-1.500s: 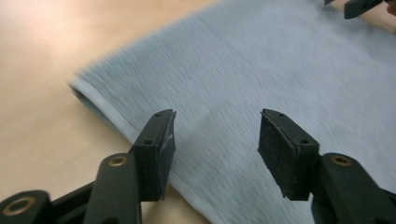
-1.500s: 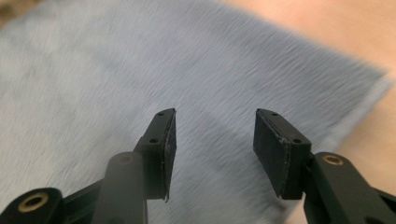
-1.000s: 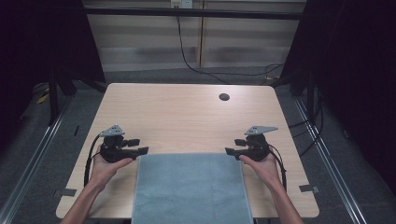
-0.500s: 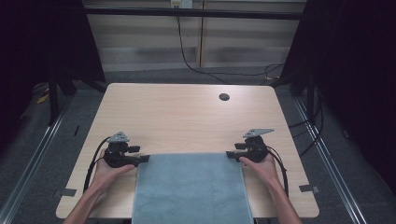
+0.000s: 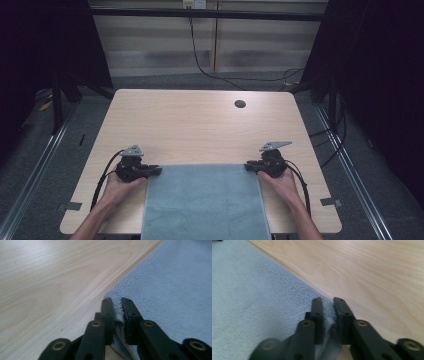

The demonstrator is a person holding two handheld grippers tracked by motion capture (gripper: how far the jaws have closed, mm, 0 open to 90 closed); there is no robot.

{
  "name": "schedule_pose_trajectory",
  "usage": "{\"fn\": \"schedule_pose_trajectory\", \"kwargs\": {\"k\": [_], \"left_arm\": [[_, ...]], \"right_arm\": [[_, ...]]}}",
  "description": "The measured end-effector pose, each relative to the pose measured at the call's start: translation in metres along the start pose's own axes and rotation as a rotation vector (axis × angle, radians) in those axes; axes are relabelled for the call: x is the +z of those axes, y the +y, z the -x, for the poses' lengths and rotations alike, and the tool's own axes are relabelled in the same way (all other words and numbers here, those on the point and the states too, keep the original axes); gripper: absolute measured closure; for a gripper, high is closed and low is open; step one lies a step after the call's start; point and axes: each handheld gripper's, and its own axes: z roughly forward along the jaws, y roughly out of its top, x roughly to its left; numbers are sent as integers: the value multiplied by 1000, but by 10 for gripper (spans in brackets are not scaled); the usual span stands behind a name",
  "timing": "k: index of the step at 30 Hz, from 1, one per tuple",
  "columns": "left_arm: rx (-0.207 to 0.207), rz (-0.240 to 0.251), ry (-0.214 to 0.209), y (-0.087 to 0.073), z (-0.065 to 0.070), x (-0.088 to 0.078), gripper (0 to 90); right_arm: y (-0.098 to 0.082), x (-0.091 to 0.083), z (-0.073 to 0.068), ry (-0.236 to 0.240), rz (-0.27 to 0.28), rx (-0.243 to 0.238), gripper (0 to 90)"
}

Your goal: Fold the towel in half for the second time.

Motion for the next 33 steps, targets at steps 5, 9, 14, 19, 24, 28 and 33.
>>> {"fn": "schedule_pose_trajectory", "kwargs": {"k": [5,9,14,19,24,28,33], "left_arm": [[-38,91,3,12,-5,-14,837],[-32,141,18,29,-9,-21,842],[-28,188,36,53,-17,-25,842],[-39,229,47,82,-20,-24,842],[-10,260,77,105,-21,-37,842],[19,278,83,113,-18,-50,842],[14,311,70,128,-14,-62,844]], "right_arm": [[13,-14,1,11,101,13,856],[26,-19,5,4,157,32,862],[47,-27,11,21,208,30,862],[70,-33,20,29,267,56,862],[88,-42,26,17,308,57,862],[103,-58,25,0,334,19,863],[119,-70,22,-23,371,0,864]]}}
